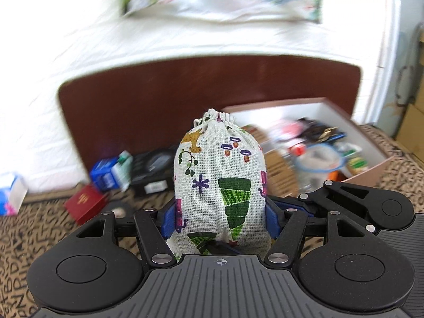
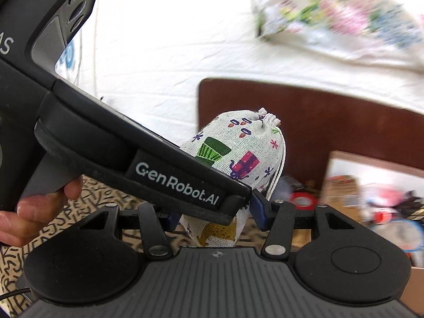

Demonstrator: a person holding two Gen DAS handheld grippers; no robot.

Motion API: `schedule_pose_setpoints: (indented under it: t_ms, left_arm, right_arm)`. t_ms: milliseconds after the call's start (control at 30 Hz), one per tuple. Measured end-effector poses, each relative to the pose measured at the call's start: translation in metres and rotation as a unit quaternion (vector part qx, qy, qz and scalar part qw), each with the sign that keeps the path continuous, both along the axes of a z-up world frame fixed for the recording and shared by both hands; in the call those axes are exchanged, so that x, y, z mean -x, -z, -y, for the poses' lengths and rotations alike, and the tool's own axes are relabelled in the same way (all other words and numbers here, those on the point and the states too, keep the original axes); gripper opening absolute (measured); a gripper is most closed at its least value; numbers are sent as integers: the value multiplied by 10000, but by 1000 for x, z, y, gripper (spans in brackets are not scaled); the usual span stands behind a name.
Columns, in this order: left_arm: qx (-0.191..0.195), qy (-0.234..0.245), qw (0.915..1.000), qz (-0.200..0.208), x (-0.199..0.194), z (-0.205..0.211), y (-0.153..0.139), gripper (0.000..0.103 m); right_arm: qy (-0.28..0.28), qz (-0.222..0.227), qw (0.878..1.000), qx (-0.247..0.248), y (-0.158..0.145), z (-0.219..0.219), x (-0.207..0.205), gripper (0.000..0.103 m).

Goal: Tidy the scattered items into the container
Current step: 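Lift the pouch with the left gripper and carry it over the cardboard box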

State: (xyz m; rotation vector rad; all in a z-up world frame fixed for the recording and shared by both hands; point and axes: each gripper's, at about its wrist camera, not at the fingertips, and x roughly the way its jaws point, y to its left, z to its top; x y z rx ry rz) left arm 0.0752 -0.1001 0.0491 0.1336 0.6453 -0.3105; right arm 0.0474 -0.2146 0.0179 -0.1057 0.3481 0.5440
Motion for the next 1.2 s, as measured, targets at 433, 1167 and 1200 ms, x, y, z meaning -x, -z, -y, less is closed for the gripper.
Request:
schedule_pose_setpoints:
  t_ms: [433, 1167, 1200]
  left_arm:
    - [406, 1041, 9935, 214, -20, 132, -23, 67]
    - [1120, 1183, 9858, -398, -165, 247, 13, 69]
    - [1159, 1169, 9853, -459, -172, 248, 18, 75]
  right_arm:
    - [1056, 480, 9927, 316, -24, 114, -7, 59]
    - [1107, 234, 9880, 1050, -1, 236, -122, 58]
    - [1039, 203, 9883, 1095, 2, 239, -129, 58]
